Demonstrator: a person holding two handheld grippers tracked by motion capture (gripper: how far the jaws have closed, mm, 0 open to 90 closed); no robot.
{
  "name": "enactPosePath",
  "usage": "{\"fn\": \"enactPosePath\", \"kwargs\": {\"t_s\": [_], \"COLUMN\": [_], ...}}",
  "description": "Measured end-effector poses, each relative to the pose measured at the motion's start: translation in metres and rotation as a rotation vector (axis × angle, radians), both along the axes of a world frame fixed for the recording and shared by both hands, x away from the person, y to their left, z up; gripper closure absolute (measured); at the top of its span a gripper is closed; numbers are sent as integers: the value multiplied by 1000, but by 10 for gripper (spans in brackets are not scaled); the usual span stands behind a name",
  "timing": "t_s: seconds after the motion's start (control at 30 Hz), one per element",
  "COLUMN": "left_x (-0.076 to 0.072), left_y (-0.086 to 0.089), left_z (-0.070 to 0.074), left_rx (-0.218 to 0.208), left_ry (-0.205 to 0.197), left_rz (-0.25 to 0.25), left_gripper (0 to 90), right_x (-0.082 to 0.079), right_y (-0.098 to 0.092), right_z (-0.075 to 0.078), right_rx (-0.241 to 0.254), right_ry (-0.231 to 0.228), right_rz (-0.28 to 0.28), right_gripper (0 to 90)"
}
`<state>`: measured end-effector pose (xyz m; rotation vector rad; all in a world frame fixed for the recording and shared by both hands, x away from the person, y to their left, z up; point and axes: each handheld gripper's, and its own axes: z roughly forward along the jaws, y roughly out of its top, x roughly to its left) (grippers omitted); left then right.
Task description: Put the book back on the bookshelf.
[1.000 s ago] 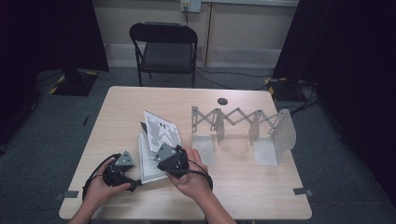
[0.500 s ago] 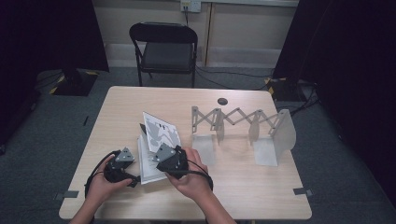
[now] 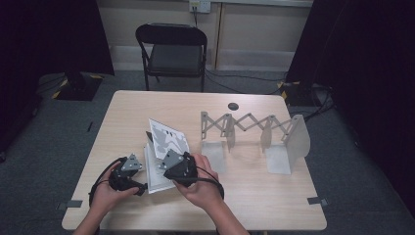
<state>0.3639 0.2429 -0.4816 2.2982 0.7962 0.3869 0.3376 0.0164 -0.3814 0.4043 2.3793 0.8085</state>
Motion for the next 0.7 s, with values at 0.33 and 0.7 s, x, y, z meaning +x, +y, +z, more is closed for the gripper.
{"fn": "enactPosePath", "kwargs": {"t_s": [0.33,0.7], "left_x": [-4,-5], "left_y": [-5,-13], "left_z": [11,14], "left_rx": [3,-6], "left_ry": [-30,-42], "left_rz": [-24,-73], "left_gripper": [155,164], "right_x": [0,1], "right_y": [2,0], "right_z": [9,15], "right_rx": [-31,-41], "right_ry": [-1,6], "right_rz": [14,18], "right_gripper": [655,658]}}
